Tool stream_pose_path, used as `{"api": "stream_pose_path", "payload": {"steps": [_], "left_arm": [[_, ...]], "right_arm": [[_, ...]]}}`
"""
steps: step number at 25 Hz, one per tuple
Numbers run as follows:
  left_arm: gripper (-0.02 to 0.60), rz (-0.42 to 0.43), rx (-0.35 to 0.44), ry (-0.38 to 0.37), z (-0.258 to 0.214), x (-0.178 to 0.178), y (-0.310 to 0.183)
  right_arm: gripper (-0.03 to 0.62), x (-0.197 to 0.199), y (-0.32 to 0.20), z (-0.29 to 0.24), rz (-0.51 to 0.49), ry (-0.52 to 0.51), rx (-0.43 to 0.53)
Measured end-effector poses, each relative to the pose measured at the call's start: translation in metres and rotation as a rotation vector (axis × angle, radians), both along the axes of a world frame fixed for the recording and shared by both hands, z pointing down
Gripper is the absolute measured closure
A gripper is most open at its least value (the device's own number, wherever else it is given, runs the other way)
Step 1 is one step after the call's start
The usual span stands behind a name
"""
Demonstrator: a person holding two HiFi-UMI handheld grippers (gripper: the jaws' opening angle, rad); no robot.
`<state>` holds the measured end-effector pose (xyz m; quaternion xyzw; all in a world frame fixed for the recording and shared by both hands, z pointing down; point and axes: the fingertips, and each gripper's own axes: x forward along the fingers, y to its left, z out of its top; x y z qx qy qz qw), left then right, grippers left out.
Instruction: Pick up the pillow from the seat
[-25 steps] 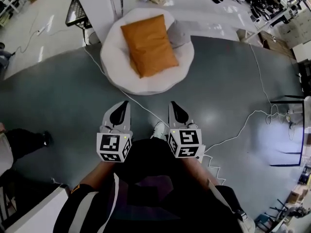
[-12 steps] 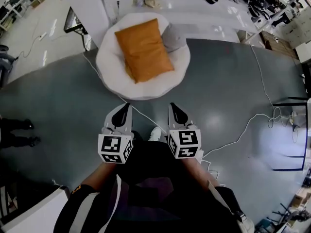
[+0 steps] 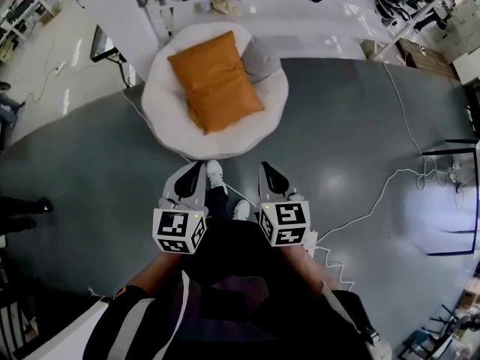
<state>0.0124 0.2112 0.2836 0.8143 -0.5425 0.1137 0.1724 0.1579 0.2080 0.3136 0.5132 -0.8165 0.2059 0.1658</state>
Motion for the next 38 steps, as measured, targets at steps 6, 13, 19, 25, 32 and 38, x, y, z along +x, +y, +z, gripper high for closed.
{"api": "stream_pose_path", "payload": {"steps": [6,13,19,25,32,38], "left_arm": [[0.577,0.043,-0.021,0.009,0.009,0.005,-0.039],[0.577,0.071,-0.029,0.017,0.011,0.000,-0.100],[0.577,0.073,-0.018,0.035,0.009,-0.015,-0.160],[0.577,0.056,-0.020,0.065,0.011,-0.042,-0.212],[0.577,0.007,0.012,0.097,0.002,-0.083,-0.256],[0.577,-0.053,0.018,0.111,0.006,-0.105,-0.274]], "right_arm": [[0.591,0.001,-0.029,0.006,0.026,0.009,-0.018],[0.591,-0.010,-0.079,0.005,0.032,0.015,-0.025],[0.591,-0.028,-0.139,0.000,0.016,0.045,-0.015],[0.591,-0.052,-0.192,-0.004,0.010,0.070,-0.016],[0.592,-0.081,-0.239,-0.021,0.003,0.095,0.023],[0.591,-0.090,-0.266,-0.021,-0.019,0.111,0.027]]}}
